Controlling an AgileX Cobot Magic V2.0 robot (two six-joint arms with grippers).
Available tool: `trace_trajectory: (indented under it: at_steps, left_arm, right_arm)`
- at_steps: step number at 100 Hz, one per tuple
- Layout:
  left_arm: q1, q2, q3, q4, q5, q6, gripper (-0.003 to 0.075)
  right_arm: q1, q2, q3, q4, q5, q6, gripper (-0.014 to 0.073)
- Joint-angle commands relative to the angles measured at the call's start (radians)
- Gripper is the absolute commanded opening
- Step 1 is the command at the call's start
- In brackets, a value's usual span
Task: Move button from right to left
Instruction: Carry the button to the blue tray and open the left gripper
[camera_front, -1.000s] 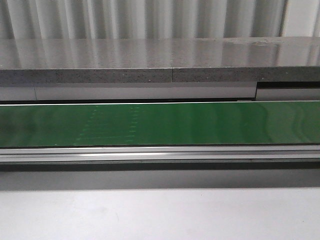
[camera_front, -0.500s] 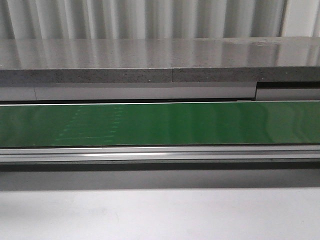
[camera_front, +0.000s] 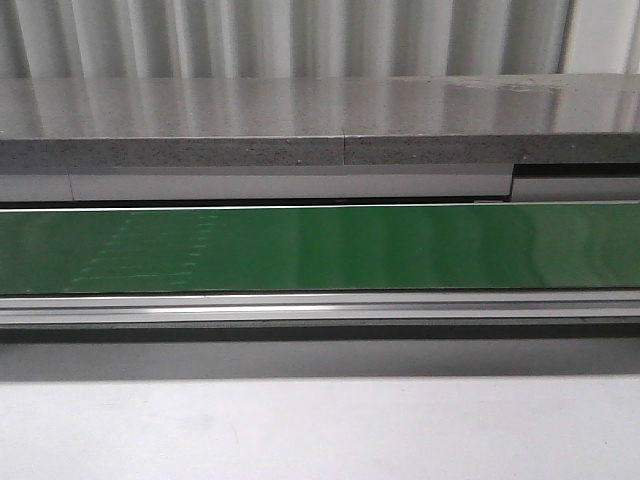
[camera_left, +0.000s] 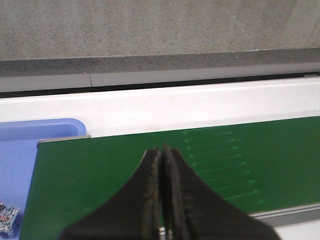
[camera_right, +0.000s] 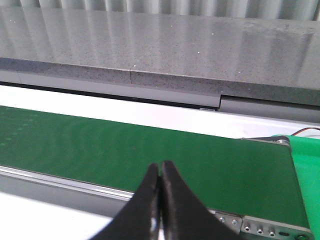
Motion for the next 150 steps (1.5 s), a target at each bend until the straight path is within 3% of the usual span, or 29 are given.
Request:
trace_trajectory:
  at_steps: [1, 55, 84, 126, 143, 150]
  left_arm:
    - [-0.007, -0.049, -0.006, -0.01, -0.026, -0.005, -0.002]
    - [-0.007, -0.314, 0.183, 0.013, -0.001, -0.005, -0.002]
    - [0.016, -0.458, 0.338, 0.075, -0.223, -0.005, -0.002]
    - [0.08, -0.722, 0.607, 0.131, -0.288, -0.076, -0.002]
    - [0.08, -0.72, 0.711, 0.127, -0.426, -0.076, -0.002]
    - [0.08, -0.72, 0.707, 0.127, -0.403, -0.076, -0.002]
  right_arm:
    - [0.0, 0.011, -0.023, 0.005, -0.082, -0.011, -0.0065]
    - [0.0, 0.011, -0.023, 0.005, -0.082, -0.011, -0.0065]
    - [0.0, 0.011, -0.023, 0.005, -0.082, -0.011, -0.0065]
    - [0.0, 0.011, -0.023, 0.005, -0.082, -0.011, -0.0065]
    - [0.0, 0.011, -0.023, 0.005, -0.082, -0.011, -0.0065]
    - [0.0, 0.011, -0.023, 0.005, -0.082, -0.011, -0.0065]
